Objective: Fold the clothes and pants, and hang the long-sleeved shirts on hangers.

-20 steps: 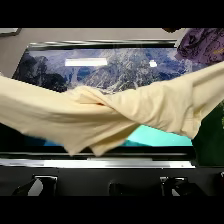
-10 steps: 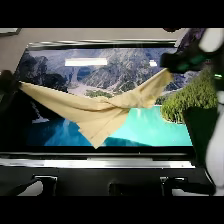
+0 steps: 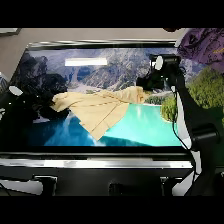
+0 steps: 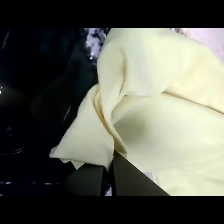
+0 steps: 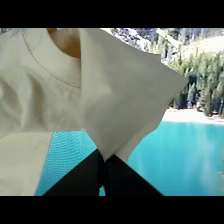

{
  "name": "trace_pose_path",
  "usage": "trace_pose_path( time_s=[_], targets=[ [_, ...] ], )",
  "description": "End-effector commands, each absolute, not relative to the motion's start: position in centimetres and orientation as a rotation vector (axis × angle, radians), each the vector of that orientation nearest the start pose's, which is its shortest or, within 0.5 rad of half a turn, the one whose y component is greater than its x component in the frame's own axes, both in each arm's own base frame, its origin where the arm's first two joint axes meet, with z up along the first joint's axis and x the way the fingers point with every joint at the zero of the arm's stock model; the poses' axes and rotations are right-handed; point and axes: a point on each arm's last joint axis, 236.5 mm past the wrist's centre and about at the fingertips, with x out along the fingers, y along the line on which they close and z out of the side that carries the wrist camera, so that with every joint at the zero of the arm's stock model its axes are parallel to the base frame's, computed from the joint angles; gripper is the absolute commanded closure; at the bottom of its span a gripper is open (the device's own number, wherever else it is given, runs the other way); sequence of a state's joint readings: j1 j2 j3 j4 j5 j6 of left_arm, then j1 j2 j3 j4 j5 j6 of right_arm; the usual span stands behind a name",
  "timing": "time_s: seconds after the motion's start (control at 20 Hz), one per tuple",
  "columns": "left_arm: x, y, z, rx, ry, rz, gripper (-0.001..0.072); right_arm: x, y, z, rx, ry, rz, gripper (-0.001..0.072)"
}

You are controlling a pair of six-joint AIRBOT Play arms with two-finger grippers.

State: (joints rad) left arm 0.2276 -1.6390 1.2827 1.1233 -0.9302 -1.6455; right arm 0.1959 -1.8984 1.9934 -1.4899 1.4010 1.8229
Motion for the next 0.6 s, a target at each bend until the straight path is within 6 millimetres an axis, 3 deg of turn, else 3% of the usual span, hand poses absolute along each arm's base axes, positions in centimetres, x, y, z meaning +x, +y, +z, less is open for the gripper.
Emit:
trace_pose_path(
  time_s=[0.0,0.05,0.1,0.15,0.3,0.35,0.45,0.55],
  targets=[
    [46.5,2.1,-8.0,-0.674,1.246,0.1,0.0683,51.4,12.5,-0.4,0.164,1.344,0.064,0.0685],
    [45.9,1.9,-7.6,-0.674,1.266,0.092,0.0571,51.1,12.5,-0.5,0.167,1.358,0.06,0.0685],
    [45.3,2.1,-6.8,-0.672,1.273,0.088,0.0389,50.7,12.4,-0.5,0.163,1.375,0.058,0.0685],
    [44.9,2.5,-5.2,-0.655,1.26,0.071,0.0251,50.4,12.3,-0.5,0.16,1.387,0.057,0.0686],
    [43.6,4.1,0.1,-0.608,1.176,0.044,0.0226,50.1,12.3,-0.2,0.151,1.391,0.062,0.0686],
    [43.1,4.4,1.0,-0.613,1.157,0.053,0.0226,50.1,12.3,-0.1,0.152,1.388,0.062,0.0686],
    [41.8,3.1,0.2,-0.681,1.173,0.025,0.0226,50.0,12.3,0.1,0.153,1.387,0.064,0.0686],
    [40.7,-0.5,-1.7,-0.771,1.202,-0.088,0.0226,50.0,12.3,0.3,0.153,1.386,0.064,0.0686]
  ],
)
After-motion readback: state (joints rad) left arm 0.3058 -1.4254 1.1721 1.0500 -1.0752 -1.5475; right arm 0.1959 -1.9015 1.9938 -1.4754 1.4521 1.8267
